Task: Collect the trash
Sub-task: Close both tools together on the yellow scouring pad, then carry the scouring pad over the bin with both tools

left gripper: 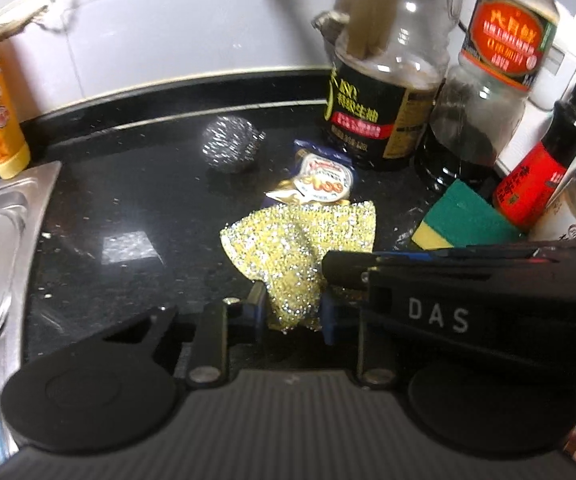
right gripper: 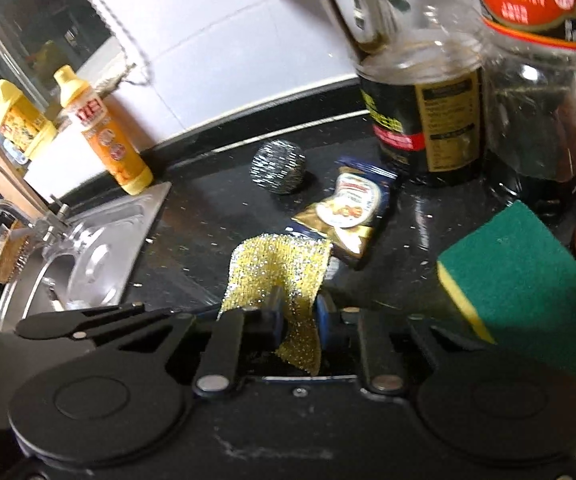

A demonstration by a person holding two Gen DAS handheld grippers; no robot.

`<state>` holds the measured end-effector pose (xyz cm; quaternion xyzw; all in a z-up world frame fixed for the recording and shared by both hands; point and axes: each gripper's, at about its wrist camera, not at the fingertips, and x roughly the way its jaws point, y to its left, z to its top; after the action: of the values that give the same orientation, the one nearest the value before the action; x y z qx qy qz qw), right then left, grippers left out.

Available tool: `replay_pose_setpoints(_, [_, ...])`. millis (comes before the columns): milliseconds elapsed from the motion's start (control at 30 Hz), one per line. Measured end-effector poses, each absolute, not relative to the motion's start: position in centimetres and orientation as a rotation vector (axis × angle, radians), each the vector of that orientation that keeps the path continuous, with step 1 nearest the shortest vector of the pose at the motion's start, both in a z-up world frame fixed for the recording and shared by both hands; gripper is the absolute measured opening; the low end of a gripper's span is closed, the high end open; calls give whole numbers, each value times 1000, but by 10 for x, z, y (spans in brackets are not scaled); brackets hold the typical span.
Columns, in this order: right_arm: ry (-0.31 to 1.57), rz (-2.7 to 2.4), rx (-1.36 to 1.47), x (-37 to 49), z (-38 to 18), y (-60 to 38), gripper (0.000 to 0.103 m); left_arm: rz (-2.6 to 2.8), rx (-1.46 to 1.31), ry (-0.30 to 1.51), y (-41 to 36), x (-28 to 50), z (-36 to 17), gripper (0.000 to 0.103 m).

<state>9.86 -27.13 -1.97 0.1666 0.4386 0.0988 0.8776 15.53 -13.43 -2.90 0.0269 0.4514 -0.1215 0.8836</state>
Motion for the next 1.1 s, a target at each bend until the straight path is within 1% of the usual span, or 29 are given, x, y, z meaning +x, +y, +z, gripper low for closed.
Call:
replay_pose_setpoints(333, [848, 246, 353, 79, 23, -225, 17, -241, 40, 859, -88, 125, 13, 26])
replay_pose_setpoints(600, [813, 320, 343, 68, 52, -162, 18, -238, 46, 798, -25, 92, 40, 26])
replay_pose_setpoints(833, [825, 370, 319, 59, 56, -100, 18, -238, 46, 794, 36, 68, 42, 26])
replay_pose_setpoints(1100, [884, 412, 278, 57, 46, -30, 18, -222, 38, 815, 98, 44, 31, 26])
